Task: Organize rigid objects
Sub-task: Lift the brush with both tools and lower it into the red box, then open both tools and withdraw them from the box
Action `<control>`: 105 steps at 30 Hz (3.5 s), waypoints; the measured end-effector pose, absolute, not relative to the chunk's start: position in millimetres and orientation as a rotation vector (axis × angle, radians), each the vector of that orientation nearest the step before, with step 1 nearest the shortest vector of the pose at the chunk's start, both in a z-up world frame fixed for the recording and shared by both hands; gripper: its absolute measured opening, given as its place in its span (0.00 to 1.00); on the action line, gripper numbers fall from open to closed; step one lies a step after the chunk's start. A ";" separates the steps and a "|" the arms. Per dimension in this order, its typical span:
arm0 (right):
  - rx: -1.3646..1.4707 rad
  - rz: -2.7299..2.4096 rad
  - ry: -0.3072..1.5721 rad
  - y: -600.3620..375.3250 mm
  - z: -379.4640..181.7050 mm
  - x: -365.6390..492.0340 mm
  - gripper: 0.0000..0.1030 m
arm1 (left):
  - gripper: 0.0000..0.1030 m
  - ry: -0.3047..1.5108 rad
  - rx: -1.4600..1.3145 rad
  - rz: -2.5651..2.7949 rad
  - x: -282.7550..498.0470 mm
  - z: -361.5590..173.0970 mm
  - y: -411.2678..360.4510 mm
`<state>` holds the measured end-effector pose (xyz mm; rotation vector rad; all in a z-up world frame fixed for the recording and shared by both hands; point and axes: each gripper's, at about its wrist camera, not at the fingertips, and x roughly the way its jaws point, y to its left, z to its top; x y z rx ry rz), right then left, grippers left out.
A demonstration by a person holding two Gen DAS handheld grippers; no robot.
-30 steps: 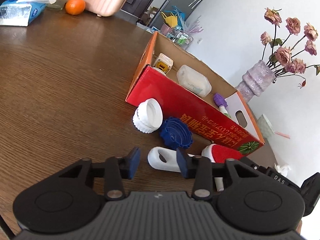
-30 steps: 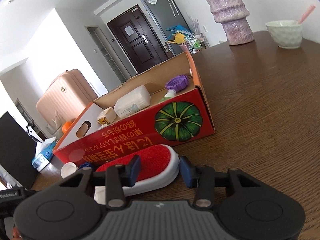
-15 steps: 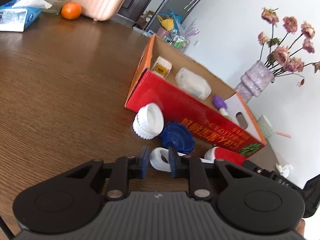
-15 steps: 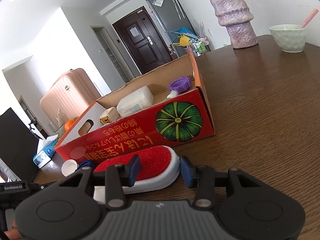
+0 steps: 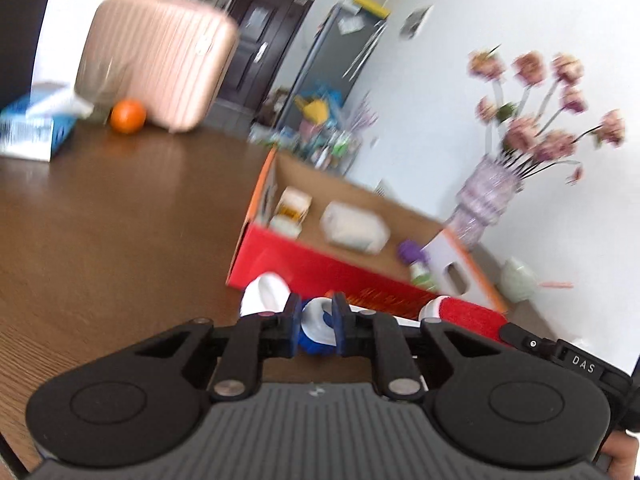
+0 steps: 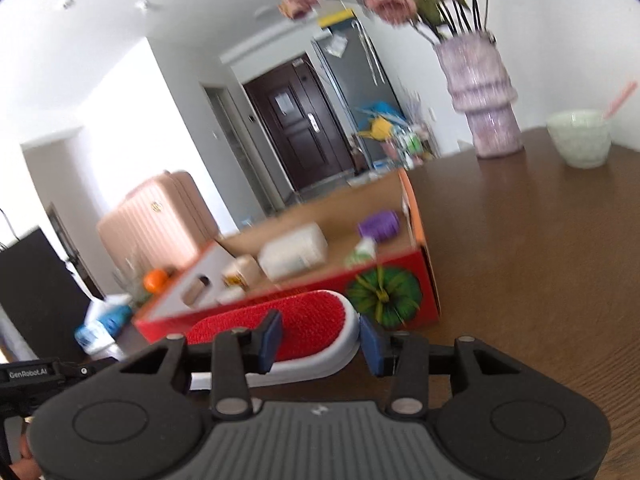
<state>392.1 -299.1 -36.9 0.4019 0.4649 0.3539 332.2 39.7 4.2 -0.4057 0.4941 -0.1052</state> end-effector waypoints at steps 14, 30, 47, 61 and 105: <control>0.387 0.355 0.401 -296.1 1.4 266.4 0.40 | 0.15 0.404 -0.379 -0.119 217.6 28.1 40.6; 0.355 0.326 0.360 -279.8 14.5 198.3 0.40 | 0.15 0.323 -0.393 -0.138 160.4 28.2 56.3; 0.383 0.264 0.339 -266.8 40.0 310.5 0.40 | 0.15 0.347 -0.353 -0.206 321.7 59.1 68.5; 0.370 0.213 0.513 -262.5 8.7 479.1 0.40 | 0.16 0.544 -0.305 -0.191 470.6 7.0 66.5; 0.066 0.477 0.459 -280.3 -30.0 301.0 0.61 | 0.76 0.427 -0.020 0.186 230.1 -4.8 -9.4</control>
